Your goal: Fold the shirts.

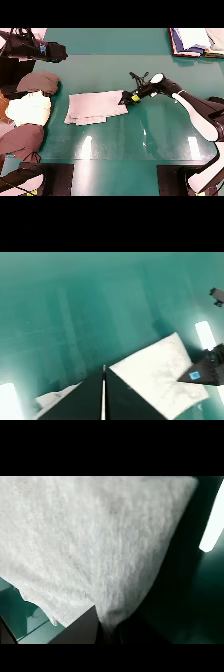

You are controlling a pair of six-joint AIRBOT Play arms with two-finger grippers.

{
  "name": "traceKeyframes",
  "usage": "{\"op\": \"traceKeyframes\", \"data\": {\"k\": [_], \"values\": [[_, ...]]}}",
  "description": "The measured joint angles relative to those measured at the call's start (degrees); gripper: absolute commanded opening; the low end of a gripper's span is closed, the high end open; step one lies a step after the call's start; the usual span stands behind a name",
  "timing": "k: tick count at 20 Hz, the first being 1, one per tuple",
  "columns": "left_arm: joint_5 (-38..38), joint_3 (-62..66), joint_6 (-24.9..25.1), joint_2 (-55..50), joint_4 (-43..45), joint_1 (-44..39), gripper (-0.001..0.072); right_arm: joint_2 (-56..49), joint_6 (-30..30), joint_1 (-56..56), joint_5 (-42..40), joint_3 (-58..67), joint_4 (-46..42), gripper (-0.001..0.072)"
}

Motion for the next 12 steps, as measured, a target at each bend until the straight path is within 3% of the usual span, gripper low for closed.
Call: {"op": "traceKeyframes", "data": {"k": [2, 5, 12], "values": [[0.0, 0.0, 0.1, 0.0, -0.4, -1.3, 0.0024, -0.3, 0.0, 0.1, 0.0, 3.0, -0.7, 0.0014], [0.0, 0.0, 0.5, 0.0, -0.6, -5.1, 0.0024, 2.8, 0.0, -3.3, -0.4, 5.4, -3.8, 0.0013], [0.3, 0.0, 1.4, 0.0, -0.5, -13.5, 0.0025, 17.1, 3.5, -24.2, 5.1, 6.6, -16.4, 0.0013]]}}
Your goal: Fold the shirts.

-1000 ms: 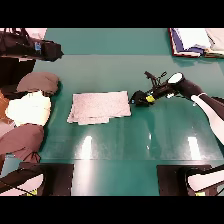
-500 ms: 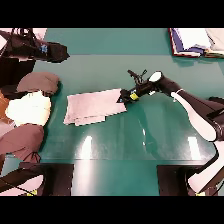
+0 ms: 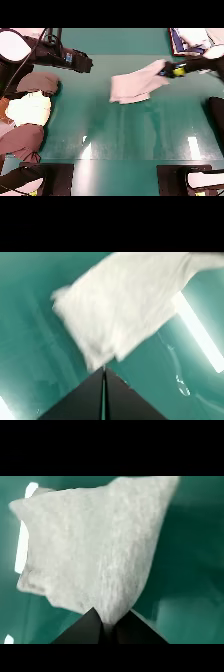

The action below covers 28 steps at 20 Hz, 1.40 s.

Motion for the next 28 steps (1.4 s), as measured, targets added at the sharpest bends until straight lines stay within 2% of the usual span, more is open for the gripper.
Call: {"op": "traceKeyframes", "data": {"k": [6, 12, 21, 28], "values": [[0.8, 0.0, 0.1, 0.0, -0.9, -1.9, 0.0024, 9.0, 1.8, -22.6, 3.3, 0.1, -6.0, 0.0013], [2.5, 0.0, 0.1, 0.0, -1.2, -2.1, 0.0024, 11.1, 2.6, -38.9, 3.6, 0.2, -6.8, 0.0013], [3.1, 0.0, 0.1, 0.0, -1.2, -2.1, 0.0025, 14.8, 2.7, -43.9, 1.7, 1.4, -7.0, 0.0013], [3.1, 0.0, 0.3, 0.0, -1.2, -2.1, 0.0025, 15.8, 2.7, -44.3, 7.5, 7.5, -9.6, 0.0013]]}}
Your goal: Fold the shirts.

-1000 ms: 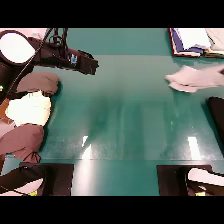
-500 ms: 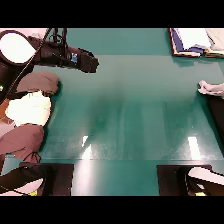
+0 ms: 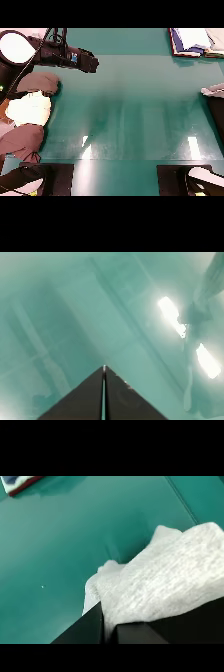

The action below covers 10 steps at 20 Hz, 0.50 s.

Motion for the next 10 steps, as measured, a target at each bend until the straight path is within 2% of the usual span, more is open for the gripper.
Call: {"op": "traceKeyframes", "data": {"k": [4, 10], "values": [[0.0, 0.0, 0.2, 0.0, 0.0, 0.0, 0.0025, 2.1, 0.7, -0.1, 3.1, -2.7, -5.9, 0.0013], [0.0, 0.0, 1.3, 0.0, 0.0, 0.0, 0.0025, 7.6, 3.1, -2.2, 5.2, -14.0, -18.8, 0.0014]]}}
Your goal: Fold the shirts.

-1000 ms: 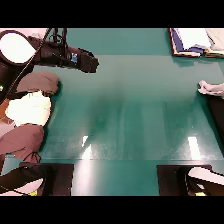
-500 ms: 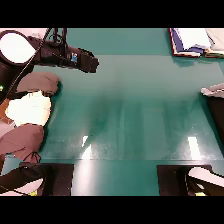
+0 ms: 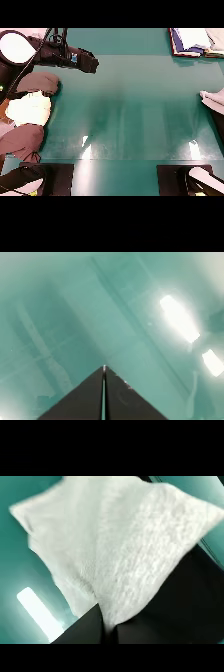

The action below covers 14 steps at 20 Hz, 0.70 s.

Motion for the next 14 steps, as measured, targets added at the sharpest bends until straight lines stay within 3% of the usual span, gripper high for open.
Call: {"op": "traceKeyframes", "data": {"k": [2, 3, 4, 5, 9, 14], "values": [[0.0, 0.0, 0.2, 0.0, 0.0, 0.0, 0.0025, 1.5, 0.3, -2.5, 0.5, -3.8, -1.9, 0.0038], [0.0, 0.0, 0.3, 0.0, 0.0, 0.0, 0.0025, 2.1, 0.5, -3.8, 0.7, -5.4, -2.6, 0.0194], [0.0, 0.0, 0.4, 0.0, 0.0, 0.0, 0.0025, 2.7, 0.6, -5.2, 0.9, -6.9, -3.1, 0.0436], [0.0, 0.0, 0.4, 0.0, 0.0, 0.0, 0.0025, 3.1, 0.7, -6.4, 0.8, -8.0, -3.6, 0.0581], [0.0, 0.0, 0.5, 0.0, 0.0, 0.0, 0.0025, 3.7, 1.2, -9.8, 0.4, -9.3, -3.1, 0.0599], [1.1, 0.0, 0.5, 0.0, 0.0, 0.0, 0.0025, 3.9, 1.4, -3.5, -1.1, -4.9, 9.9, 0.0593]]}}
